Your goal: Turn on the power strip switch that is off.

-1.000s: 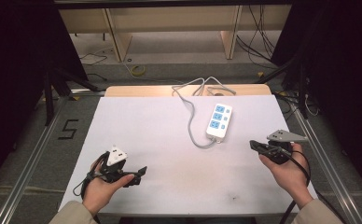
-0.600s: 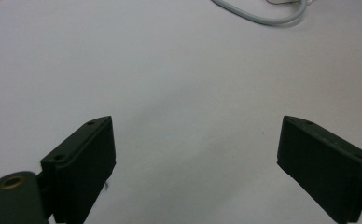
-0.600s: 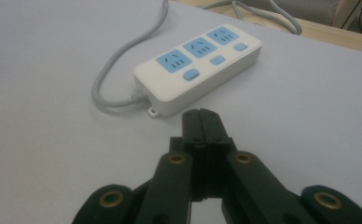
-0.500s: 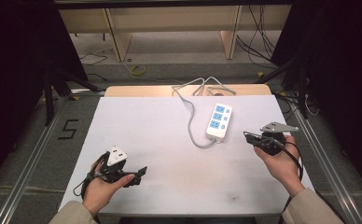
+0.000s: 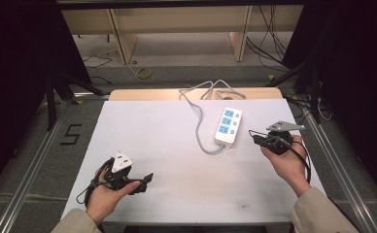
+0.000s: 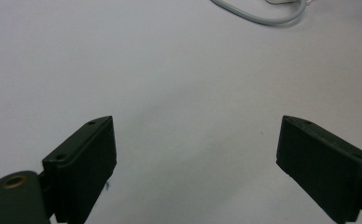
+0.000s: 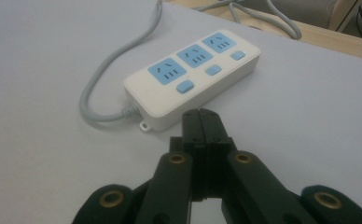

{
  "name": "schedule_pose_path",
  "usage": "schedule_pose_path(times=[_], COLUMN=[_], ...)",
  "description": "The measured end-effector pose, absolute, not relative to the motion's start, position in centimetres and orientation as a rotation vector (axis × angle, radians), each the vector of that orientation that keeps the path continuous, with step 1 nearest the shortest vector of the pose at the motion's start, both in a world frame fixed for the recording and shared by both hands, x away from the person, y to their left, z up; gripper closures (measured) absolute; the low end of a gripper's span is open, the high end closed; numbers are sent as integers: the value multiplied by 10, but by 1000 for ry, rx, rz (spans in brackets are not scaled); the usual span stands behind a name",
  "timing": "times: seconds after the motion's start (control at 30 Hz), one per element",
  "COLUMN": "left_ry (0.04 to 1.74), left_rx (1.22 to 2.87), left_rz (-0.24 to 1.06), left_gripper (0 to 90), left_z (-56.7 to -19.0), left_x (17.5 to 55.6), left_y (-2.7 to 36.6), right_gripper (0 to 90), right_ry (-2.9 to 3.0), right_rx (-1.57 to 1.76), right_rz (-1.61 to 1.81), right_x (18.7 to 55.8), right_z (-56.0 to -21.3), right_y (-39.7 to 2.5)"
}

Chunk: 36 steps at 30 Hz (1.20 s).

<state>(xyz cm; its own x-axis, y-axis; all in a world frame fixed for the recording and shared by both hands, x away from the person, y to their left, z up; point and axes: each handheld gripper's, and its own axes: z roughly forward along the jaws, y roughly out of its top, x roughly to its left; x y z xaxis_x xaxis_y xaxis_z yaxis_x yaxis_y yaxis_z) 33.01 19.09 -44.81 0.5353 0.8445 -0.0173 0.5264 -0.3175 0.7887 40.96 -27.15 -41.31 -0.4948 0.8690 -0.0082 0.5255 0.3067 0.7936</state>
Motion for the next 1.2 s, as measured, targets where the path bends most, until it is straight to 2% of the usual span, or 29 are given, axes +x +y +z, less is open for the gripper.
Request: schedule_pose_path(times=[1.2], left_ry=[1106], left_rx=[1999], left_rz=[522], left_gripper=[122], left_z=[-448], left_x=[330], left_y=[190], right_gripper=[900], right_ry=[2163], right_rx=[1253], right_rz=[1015], right_x=[439], right_z=[-416], right_y=[-255])
